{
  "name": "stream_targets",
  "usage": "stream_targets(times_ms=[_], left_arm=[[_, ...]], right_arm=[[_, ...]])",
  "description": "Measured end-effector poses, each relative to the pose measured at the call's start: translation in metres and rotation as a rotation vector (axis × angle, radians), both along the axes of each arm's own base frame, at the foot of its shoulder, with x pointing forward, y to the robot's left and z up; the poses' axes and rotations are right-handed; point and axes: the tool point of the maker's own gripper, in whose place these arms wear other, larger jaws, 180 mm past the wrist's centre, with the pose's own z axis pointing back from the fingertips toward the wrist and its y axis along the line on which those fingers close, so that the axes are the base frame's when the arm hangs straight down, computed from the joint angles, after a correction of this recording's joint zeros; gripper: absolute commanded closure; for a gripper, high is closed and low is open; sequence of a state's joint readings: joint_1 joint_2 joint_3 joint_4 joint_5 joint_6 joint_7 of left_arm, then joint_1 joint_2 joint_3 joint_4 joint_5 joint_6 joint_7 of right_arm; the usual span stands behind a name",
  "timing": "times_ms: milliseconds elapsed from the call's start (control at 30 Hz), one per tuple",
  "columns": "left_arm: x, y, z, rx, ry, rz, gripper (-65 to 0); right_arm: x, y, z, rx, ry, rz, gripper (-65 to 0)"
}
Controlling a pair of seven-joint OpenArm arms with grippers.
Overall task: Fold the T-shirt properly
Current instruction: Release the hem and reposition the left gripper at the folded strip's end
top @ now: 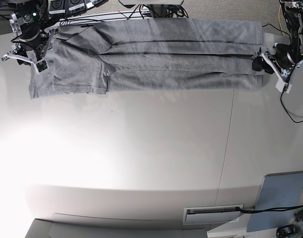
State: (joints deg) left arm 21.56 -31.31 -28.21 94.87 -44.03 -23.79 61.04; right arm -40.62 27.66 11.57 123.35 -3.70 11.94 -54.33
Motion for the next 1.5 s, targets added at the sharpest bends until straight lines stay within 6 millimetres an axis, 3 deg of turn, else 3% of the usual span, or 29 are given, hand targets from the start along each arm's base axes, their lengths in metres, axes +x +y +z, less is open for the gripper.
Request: stream_targets(times_ms=[100, 333, 433, 567, 733, 1100, 1500], left_arm=[[-0.005, 0.004, -0.002, 0.011, -0.012, 0.019, -33.3], [-0.03, 0.039, 0.002, 0.034, -0.045, 0.178, -33.3], [-0.028, 0.031, 0.006, -0.051, -0.113, 0.234, -33.3], [-0.035, 0.02, -0.01, -0.149, -0.122, 0.298, -33.3], [-0.039, 0.021, -0.021, -0.311, -0.17, 0.394, -33.3], [-0.049, 0.005, -0.022, -0.596, -0.23, 0.428, -33.0], [-0.035, 0.0, -0.019, -0.639, -0.241, 0.422, -28.7]], right_arm=[[0.0, 0.004, -0.002, 0.027, 0.0, 0.0, -23.2], [-0.001, 0.014, -0.006, 0.102, 0.002, -0.006, -23.2], [-0.001, 0.021, -0.009, 0.156, 0.002, -0.01, -23.2], [-0.002, 0.027, -0.011, 0.187, 0.017, 0.007, -23.2], [-0.004, 0.026, -0.012, 0.181, 0.031, 0.003, -23.2], [-0.004, 0.026, -0.012, 0.182, 0.031, 0.003, -23.2], [-0.005, 0.026, -0.012, 0.181, 0.034, 0.006, -23.2]])
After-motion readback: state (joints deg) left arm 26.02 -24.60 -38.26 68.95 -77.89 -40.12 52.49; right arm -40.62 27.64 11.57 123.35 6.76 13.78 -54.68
